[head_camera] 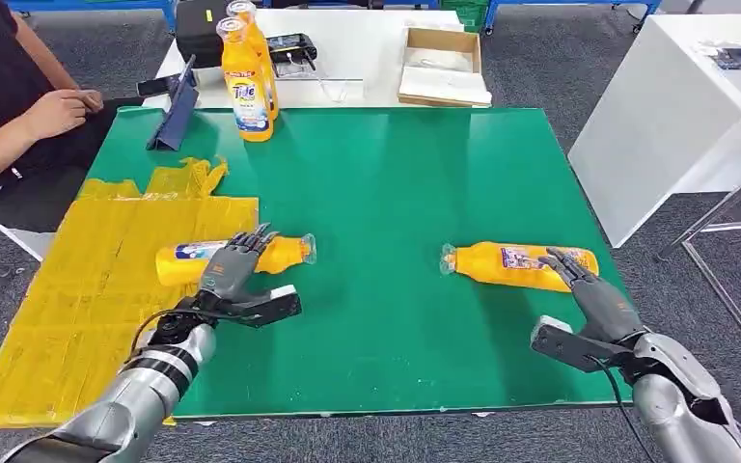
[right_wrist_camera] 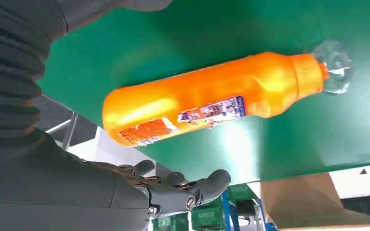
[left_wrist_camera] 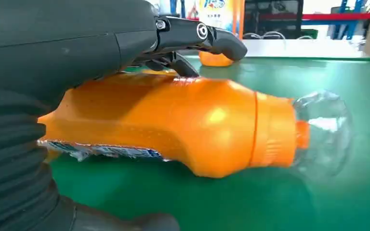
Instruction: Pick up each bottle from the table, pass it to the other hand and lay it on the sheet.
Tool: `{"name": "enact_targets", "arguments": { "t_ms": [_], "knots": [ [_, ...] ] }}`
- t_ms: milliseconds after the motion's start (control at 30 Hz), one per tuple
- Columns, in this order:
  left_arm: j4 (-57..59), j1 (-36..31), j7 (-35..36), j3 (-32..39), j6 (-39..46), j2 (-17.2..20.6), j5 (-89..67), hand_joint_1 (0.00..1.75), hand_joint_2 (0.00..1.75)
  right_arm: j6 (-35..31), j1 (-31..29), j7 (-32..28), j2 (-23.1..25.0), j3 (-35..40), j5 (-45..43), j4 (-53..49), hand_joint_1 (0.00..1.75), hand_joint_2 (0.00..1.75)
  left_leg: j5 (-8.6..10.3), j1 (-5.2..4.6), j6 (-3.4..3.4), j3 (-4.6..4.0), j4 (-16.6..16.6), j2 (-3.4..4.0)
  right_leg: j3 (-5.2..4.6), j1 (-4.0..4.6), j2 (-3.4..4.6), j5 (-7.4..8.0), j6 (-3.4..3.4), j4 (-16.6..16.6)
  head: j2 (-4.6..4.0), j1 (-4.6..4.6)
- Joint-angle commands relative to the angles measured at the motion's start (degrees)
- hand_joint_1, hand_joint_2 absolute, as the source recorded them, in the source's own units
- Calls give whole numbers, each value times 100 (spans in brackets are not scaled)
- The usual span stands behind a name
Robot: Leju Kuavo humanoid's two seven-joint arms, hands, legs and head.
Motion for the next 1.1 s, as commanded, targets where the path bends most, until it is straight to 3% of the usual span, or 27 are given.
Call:
{"name": "enact_targets", "arguments": {
  "t_ms": [33,267,367,567,667,767,800,867,900,1100],
  "knots": [
    [-1136,144,-563,-302,-1240,272,1982,0,175,120,-375,-54,102,-192,128,801,0,175,-5,-2,-6,14,-4,-11,8,-6,22,-5,-8,3,0,2],
    [-3686,882,-453,418,-2468,-76,4859,0,175,-88,-465,145,381,-136,502,873,0,175,-8,3,-4,-2,2,7,-8,1,29,-1,-4,2,0,2],
    [-4187,1163,-285,452,-2209,-226,4825,0,175,-453,-299,434,531,-152,912,695,0,175,-12,3,-4,7,-3,8,0,1,31,-5,-4,-1,0,2],
    [-4228,1223,-232,421,-2329,-260,5055,0,175,-449,-392,502,602,-194,977,796,0,175,-11,0,-6,0,-5,6,-12,-3,29,-7,-6,0,0,2],
    [-4007,1223,114,409,-2883,-123,6022,0,175,-338,-890,464,676,-116,1005,1191,0,175,-9,-2,-5,-9,-3,11,-21,-4,31,-4,-4,3,0,2],
    [-3668,1056,235,375,-3199,67,6591,0,175,-480,-1415,631,1054,33,1297,1655,0,175,-7,-3,-5,-15,-4,25,-26,-5,42,1,-3,2,0,0],
    [-3661,1044,234,378,-3198,74,6592,0,175,-483,-1436,651,1082,49,1311,1674,0,175,-11,-5,-8,-1,-6,40,-22,-8,69,2,-7,5,0,2],
    [-3651,1020,233,370,-3194,77,6595,0,175,-496,-1481,675,1113,72,1331,1770,0,175,-6,0,-6,-10,-6,33,-26,-2,47,4,-7,2,0,2],
    [-3661,941,225,341,-3048,23,6522,0,0,-501,-1540,675,1137,83,1322,1889,0,175,-8,-2,-9,-1,-8,34,-24,-5,56,2,-10,4,0,0],
    [-3643,672,351,207,-2899,-76,6488,0,0,-487,-1938,708,1352,166,1353,2440,0,175,0,-2,-6,-16,0,13,-29,-4,36,-2,-5,13,0,2]
  ]
}}
